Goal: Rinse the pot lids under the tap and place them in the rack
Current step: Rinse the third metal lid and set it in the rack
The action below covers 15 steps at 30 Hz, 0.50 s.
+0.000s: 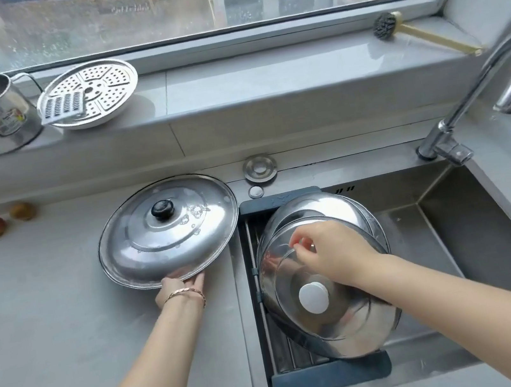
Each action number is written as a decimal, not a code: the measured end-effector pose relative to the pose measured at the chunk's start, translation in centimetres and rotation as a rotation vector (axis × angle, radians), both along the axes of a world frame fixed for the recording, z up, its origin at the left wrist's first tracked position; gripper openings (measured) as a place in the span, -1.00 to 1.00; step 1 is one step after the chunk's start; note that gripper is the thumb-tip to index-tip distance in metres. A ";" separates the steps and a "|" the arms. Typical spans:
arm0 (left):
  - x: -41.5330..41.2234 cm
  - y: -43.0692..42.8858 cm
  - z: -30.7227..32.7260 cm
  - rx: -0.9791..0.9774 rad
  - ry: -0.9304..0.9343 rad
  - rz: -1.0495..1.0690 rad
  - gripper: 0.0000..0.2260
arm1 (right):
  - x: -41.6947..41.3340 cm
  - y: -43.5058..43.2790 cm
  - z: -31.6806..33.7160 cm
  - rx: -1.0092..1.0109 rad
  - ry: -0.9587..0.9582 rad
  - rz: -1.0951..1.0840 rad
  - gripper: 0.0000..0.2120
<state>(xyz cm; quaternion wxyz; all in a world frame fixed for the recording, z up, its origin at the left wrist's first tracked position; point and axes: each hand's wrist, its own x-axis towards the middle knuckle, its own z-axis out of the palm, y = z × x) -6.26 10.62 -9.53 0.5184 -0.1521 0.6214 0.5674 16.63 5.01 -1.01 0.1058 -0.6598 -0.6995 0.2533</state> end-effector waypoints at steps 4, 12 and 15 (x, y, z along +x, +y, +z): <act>-0.6 1.2 2.9 0.121 0.012 0.176 -0.66 | 1.1 0.0 0.5 0.008 0.017 0.039 -0.79; 2.6 -2.7 10.5 0.329 0.181 -0.083 -0.75 | 5.6 -0.3 1.5 0.005 0.113 -0.067 -0.83; 4.9 -3.8 13.1 0.360 0.344 -0.212 -0.74 | 9.8 -0.6 1.1 -0.018 0.122 -0.179 -0.87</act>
